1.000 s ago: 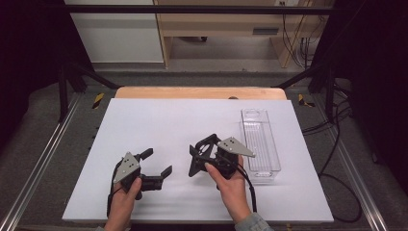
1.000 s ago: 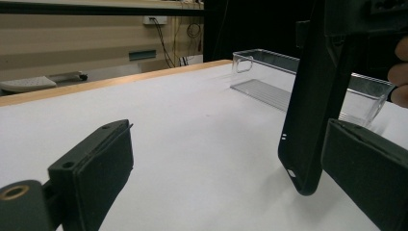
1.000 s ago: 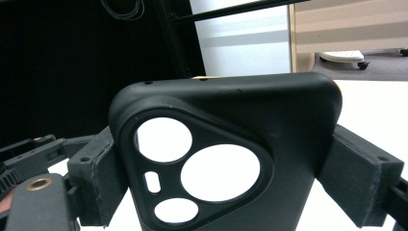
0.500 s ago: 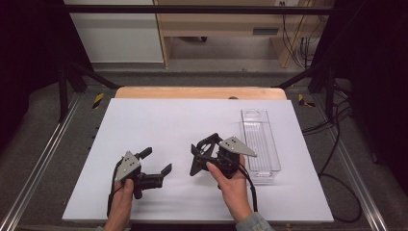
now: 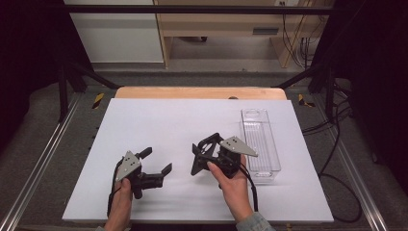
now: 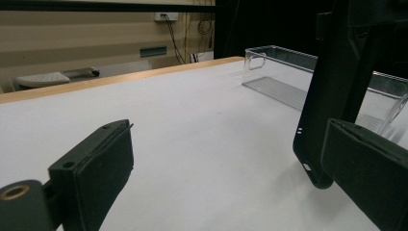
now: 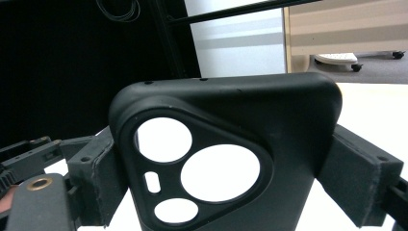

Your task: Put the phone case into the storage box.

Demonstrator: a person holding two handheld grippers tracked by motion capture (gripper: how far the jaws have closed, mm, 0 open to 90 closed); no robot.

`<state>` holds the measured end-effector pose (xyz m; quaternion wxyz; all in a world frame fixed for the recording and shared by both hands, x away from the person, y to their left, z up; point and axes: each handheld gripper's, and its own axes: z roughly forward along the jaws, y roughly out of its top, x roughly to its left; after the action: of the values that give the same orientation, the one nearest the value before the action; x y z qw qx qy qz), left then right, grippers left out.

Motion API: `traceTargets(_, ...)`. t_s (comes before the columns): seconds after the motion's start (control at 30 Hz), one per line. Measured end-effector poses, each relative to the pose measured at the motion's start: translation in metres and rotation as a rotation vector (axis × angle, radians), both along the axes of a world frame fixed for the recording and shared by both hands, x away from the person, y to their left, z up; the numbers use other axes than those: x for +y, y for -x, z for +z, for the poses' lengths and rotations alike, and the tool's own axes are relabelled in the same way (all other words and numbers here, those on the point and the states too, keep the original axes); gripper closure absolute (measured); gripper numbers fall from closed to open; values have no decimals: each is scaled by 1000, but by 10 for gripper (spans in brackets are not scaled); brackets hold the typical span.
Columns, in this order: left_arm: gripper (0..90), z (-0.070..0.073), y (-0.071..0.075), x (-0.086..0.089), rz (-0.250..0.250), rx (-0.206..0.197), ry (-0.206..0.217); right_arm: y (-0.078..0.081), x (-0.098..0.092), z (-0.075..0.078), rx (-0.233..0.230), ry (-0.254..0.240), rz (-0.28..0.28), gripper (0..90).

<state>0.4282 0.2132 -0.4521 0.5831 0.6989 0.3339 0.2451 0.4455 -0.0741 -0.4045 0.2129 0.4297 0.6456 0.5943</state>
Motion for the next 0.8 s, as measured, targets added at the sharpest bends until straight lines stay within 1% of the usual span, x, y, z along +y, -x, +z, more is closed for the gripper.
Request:
traceTargets(0.03, 43, 0, 0, 0, 1, 2, 5, 0, 0, 0, 2, 0, 0, 139)
traceTargets(0.1, 43, -1, -1, 0, -1, 0, -1, -1, -1, -1, 0, 2, -1, 139)
traceTargets(0.2, 43, -1, -1, -1, 0, 12, 1, -1, -3, 0, 0, 1, -2, 139)
traceTargets(0.27, 43, -1, -1, -1, 2, 9, -5, -1, -3, 0, 0, -1, -6, 139)
traceTargets(0.33, 43, -2, -1, -2, 1, 15, -9, -1, -4, 1, -4, 1, -8, 139)
traceTargets(0.4, 43, -2, -1, -3, 3, 21, -4, -1, -5, 1, -7, 1, -10, 139)
traceTargets(0.47, 43, -2, -1, -3, 1, 17, -7, -1, -6, 2, -8, -1, -12, 139)
traceTargets(0.57, 43, -2, -1, -4, -2, 22, -1, -1, -7, 2, -6, -3, -15, 139)
traceTargets(0.63, 43, -2, -2, -4, -10, 34, 16, -1, -6, 2, -5, -1, -16, 139)
traceTargets(0.8, 43, -2, -2, -4, -15, 36, 13, -2, -6, 1, -4, 3, -13, 139)
